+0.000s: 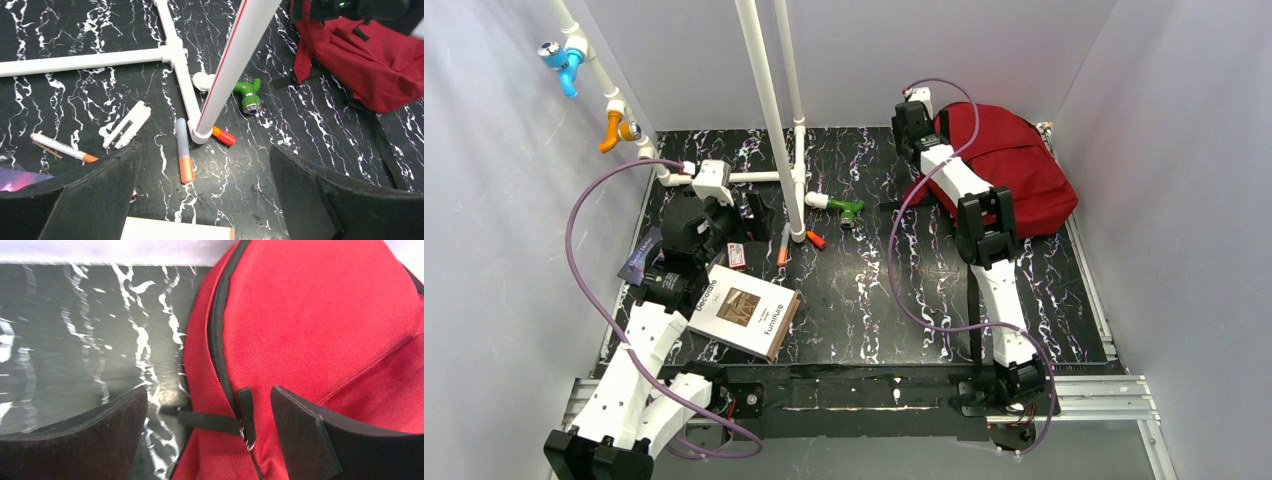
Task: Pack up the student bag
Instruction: Move the student bag to the center of the board.
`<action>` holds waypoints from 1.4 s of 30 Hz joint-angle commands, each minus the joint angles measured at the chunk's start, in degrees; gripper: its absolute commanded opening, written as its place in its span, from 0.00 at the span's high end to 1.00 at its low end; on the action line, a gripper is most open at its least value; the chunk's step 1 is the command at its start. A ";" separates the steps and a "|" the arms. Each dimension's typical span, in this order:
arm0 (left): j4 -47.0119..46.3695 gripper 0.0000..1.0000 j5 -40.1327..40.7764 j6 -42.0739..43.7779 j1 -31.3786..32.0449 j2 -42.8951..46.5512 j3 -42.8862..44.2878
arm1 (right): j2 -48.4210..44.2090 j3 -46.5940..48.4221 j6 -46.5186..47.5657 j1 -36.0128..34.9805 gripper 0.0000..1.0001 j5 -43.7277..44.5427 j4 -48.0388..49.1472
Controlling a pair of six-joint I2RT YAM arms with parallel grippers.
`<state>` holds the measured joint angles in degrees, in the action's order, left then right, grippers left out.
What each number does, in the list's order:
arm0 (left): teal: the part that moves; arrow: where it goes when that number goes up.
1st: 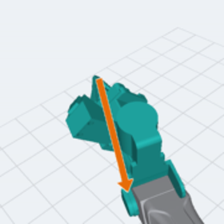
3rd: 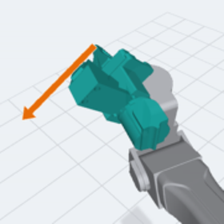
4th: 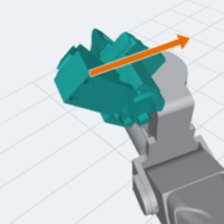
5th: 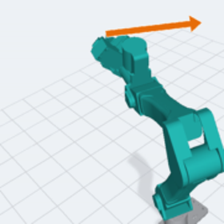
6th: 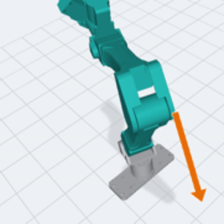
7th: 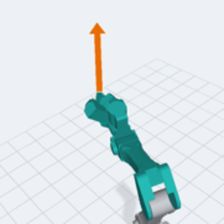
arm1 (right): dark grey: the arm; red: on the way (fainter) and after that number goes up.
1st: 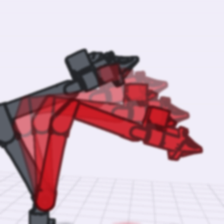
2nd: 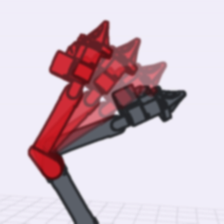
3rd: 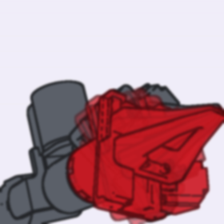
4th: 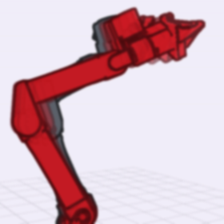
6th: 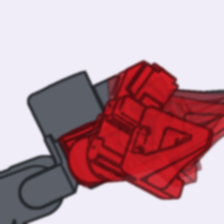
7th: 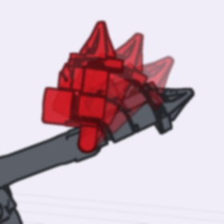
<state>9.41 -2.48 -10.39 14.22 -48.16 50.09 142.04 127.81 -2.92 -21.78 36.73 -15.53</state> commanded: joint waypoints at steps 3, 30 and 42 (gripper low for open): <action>0.31 0.01 -1.04 1.16 0.97 -0.71 1.68 | 5.04 1.69 7.26 1.39 0.26 8.01 4.50; -3.19 0.06 -29.39 -28.42 5.93 2.49 -3.57 | -87.42 -90.17 -17.22 -10.21 0.87 -29.22 0.18; -11.74 0.05 -10.88 -47.61 33.57 -6.57 -11.09 | -101.78 -98.75 -30.42 -10.21 0.02 -40.22 -2.70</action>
<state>-1.13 -22.85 -50.87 40.60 -47.33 36.80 41.39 24.27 -30.00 -32.03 -0.56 -16.32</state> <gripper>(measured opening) 0.962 0.966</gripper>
